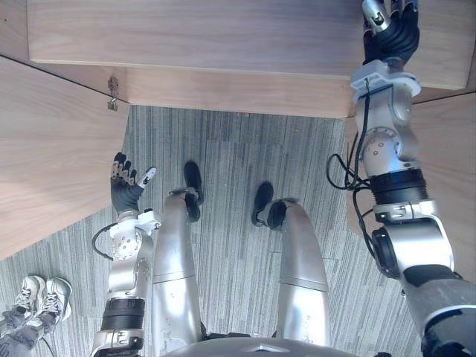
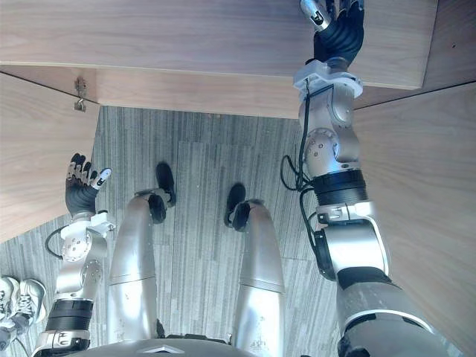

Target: Walk over to the cabinet, pick up the folder, carry it to the office cabinet, place the folder inside the office cabinet, then close the office cabinet door

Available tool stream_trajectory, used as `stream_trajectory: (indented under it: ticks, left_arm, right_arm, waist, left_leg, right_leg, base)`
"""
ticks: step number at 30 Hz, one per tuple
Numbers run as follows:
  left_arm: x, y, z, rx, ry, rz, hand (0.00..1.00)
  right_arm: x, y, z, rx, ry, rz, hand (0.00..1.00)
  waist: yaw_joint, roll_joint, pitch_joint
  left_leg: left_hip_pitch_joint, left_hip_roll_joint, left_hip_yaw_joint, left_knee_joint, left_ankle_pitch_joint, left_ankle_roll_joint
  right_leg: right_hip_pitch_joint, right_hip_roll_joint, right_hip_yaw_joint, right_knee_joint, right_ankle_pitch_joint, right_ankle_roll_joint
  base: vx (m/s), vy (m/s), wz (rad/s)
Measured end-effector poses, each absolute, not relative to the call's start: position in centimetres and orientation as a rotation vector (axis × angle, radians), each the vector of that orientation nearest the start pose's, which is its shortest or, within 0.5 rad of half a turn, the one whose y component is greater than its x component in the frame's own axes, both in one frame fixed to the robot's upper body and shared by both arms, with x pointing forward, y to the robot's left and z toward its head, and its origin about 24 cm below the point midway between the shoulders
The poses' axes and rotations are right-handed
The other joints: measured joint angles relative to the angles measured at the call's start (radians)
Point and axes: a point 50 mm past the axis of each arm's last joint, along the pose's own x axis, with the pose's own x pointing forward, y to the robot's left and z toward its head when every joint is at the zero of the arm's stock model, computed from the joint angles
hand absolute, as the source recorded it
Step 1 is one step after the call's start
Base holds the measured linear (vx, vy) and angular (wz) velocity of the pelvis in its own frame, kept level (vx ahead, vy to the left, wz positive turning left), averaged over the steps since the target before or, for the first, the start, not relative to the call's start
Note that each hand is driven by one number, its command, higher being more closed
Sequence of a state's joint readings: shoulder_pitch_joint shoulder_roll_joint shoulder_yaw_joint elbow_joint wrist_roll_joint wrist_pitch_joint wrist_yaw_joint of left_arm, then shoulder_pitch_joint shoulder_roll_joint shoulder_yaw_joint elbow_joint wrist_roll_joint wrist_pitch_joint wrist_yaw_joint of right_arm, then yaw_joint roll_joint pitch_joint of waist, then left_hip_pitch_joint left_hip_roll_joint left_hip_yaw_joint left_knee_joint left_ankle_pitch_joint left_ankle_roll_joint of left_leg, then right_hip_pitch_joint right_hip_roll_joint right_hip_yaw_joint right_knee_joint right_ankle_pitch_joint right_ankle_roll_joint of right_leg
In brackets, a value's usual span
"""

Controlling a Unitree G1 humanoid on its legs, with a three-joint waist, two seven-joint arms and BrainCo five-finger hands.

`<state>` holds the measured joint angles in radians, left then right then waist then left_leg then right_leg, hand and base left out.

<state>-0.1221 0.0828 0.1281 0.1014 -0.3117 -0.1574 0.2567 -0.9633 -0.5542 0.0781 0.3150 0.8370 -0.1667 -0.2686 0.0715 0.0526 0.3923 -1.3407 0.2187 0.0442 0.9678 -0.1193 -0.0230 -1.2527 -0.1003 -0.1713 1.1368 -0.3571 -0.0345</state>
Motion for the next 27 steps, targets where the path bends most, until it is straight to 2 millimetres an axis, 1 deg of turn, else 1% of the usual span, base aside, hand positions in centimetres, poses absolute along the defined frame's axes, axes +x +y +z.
stream_trajectory:
  ticks: [4, 7, 10, 13, 16, 18, 19, 21, 22, 25, 27]
  left_arm:
    - [28.1, 21.7, 7.0, -0.233, -0.177, 0.394, 0.00]
    - [28.8, 22.6, 8.5, -0.220, -0.226, 0.405, 0.00]
    - [29.5, 23.3, 9.0, -0.212, -0.233, 0.423, 0.00]
    - [29.9, 24.4, 9.6, -0.204, -0.241, 0.452, 0.00]
    - [29.8, 25.2, 10.1, -0.204, -0.260, 0.477, 0.00]
    - [29.8, 25.6, 10.2, -0.190, -0.264, 0.482, 0.00]
    - [29.7, 25.8, 10.3, -0.187, -0.267, 0.483, 0.00]
    - [29.5, 25.8, 10.1, -0.184, -0.260, 0.478, 0.00]
    - [29.4, 25.8, 10.0, -0.182, -0.257, 0.476, 0.00]
    - [28.4, 25.6, 10.0, -0.162, -0.275, 0.440, 0.00]
    - [28.1, 25.5, 9.8, -0.157, -0.273, 0.433, 0.00]
  right_arm:
    - [35.8, -19.5, 31.5, 0.232, -0.708, -0.031, 1.00]
    - [35.8, -19.3, 31.6, 0.086, -0.720, -0.065, 1.00]
    - [35.8, -19.3, 31.6, -0.013, -0.721, -0.096, 1.00]
    - [35.9, -19.6, 31.7, -0.103, -0.721, -0.142, 1.00]
    - [35.7, -20.2, 31.9, -0.139, -0.731, -0.184, 1.00]
    - [35.5, -20.6, 31.6, -0.168, -0.731, -0.205, 1.00]
    - [35.4, -20.8, 31.1, -0.180, -0.726, -0.208, 1.00]
    - [35.0, -20.9, 29.0, -0.198, -0.687, -0.165, 1.00]
    - [34.9, -20.9, 28.4, -0.195, -0.675, -0.149, 1.00]
    - [34.0, -20.7, 25.4, -0.107, -0.611, 0.004, 1.00]
    - [33.5, -20.4, 24.7, -0.082, -0.609, 0.047, 1.00]
  waist:
    - [-0.022, -0.010, 0.003]
    - [-0.026, -0.032, 0.004]
    - [-0.029, -0.041, 0.004]
    - [-0.032, -0.043, 0.005]
    - [-0.032, -0.047, 0.008]
    - [-0.031, -0.053, 0.011]
    - [-0.030, -0.056, 0.013]
    - [-0.028, -0.059, 0.014]
    - [-0.028, -0.059, 0.014]
    - [-0.028, -0.064, 0.017]
    - [-0.028, -0.064, 0.017]
  left_leg:
    - [0.002, 0.001, 0.006, -0.014, 0.010, 0.003]
    - [0.006, 0.002, 0.009, -0.017, 0.011, 0.004]
    - [0.006, 0.002, 0.010, -0.023, 0.015, 0.008]
    - [0.006, 0.002, 0.012, -0.027, 0.018, 0.011]
    - [0.006, 0.002, 0.012, -0.027, 0.018, 0.011]
    - [0.007, 0.003, 0.012, -0.027, 0.018, 0.011]
    - [0.007, 0.003, 0.012, -0.027, 0.018, 0.011]
    - [0.007, 0.002, 0.013, -0.028, 0.017, 0.012]
    - [0.007, 0.002, 0.014, -0.028, 0.017, 0.012]
    - [0.007, 0.002, 0.014, -0.029, 0.016, 0.013]
    - [0.007, 0.002, 0.014, -0.030, 0.015, 0.012]
  right_leg:
    - [0.000, 0.001, -0.001, -0.013, 0.008, 0.004]
    - [0.000, 0.001, 0.002, -0.017, 0.011, 0.005]
    - [0.001, 0.001, 0.001, -0.026, 0.017, 0.007]
    - [0.004, 0.002, 0.002, -0.038, 0.029, 0.004]
    - [0.007, 0.002, 0.002, -0.041, 0.032, 0.008]
    - [0.007, 0.002, 0.002, -0.041, 0.029, 0.012]
    - [0.007, 0.002, 0.001, -0.041, 0.028, 0.013]
    - [0.008, 0.001, 0.001, -0.043, 0.028, 0.014]
    - [0.008, 0.001, 0.002, -0.043, 0.028, 0.014]
    - [0.007, 0.001, 0.002, -0.044, 0.026, 0.015]
    - [0.007, 0.001, 0.002, -0.044, 0.025, 0.015]
  base:
    - [0.00, 0.014, -0.01]
    - [0.01, 0.021, -0.02]
    - [0.00, 0.000, 0.00]
    - [0.02, 0.041, -0.03]
    - [0.01, 0.023, -0.01]
    - [0.00, 0.000, 0.00]
    - [0.00, 0.000, 0.00]
    - [0.00, 0.000, 0.00]
    - [0.00, 0.000, 0.00]
    - [0.00, 0.000, 0.00]
    - [0.00, 0.000, 0.00]
